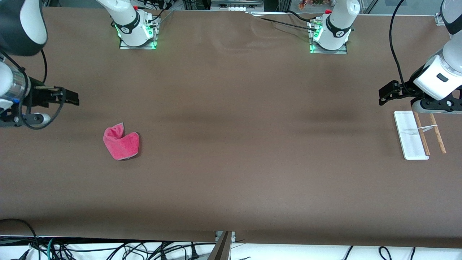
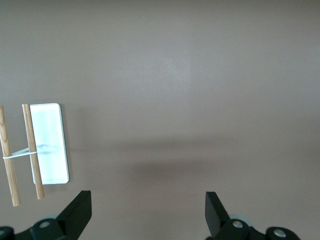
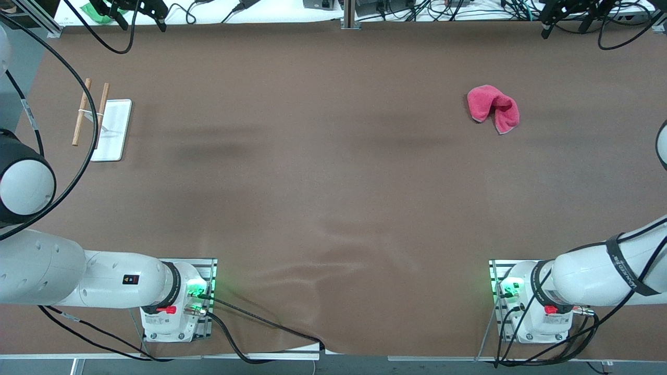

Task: Pass towel and hang on rack
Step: 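Reach the right gripper down to the pink towel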

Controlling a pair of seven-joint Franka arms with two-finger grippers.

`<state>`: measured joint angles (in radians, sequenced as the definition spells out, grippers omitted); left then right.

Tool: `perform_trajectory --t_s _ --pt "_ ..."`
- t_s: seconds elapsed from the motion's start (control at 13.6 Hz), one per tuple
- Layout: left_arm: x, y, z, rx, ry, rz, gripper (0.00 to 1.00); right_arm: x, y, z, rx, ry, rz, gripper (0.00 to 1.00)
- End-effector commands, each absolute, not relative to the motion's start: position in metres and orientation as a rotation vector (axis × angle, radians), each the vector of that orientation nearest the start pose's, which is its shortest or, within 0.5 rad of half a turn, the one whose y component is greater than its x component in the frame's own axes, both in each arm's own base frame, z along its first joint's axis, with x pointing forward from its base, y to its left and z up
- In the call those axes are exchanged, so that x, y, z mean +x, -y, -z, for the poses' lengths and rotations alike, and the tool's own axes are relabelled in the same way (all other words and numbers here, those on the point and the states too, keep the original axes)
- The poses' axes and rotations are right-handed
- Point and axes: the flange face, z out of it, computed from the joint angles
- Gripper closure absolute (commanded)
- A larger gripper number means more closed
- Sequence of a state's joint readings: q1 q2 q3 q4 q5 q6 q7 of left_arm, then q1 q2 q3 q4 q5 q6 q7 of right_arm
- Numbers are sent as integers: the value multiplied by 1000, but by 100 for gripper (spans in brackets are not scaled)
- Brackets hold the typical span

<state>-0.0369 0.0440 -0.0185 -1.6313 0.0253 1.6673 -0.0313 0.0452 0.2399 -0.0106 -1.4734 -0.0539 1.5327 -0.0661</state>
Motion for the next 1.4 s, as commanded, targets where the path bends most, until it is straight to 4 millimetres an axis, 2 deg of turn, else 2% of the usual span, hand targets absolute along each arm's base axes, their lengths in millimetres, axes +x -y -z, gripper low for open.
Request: perform_trajectory --t_s 0.0,0.29,0.44,0.59,0.74,0.88,1.18,1.33 --pt "572 30 -588 -3087 -35 -7 0 637 -40 -494 -3172 181 -260 0" --pt "571 30 -588 -3087 -35 -10 0 671 -59 -418 -3168 281 -215 0" --pt "571 34 -588 -3085 -45 -9 0 690 -73 -379 -3151 447 -122 0" --pt "571 35 -588 -3087 -47 -7 0 703 -79 -342 -3124 587 -65 0" --pt "571 35 -588 -3087 -47 -9 0 707 -89 -317 -3078 766 -44 0" --pt "571 35 -588 -3087 -47 -7 0 712 -91 -294 -3030 930 -19 0" --pt "570 34 -588 -3086 -44 -19 0 707 -109 -242 -2960 984 -73 0" --pt "570 33 -588 -3086 -42 -19 0 708 -109 -229 -2931 1064 -58 0"
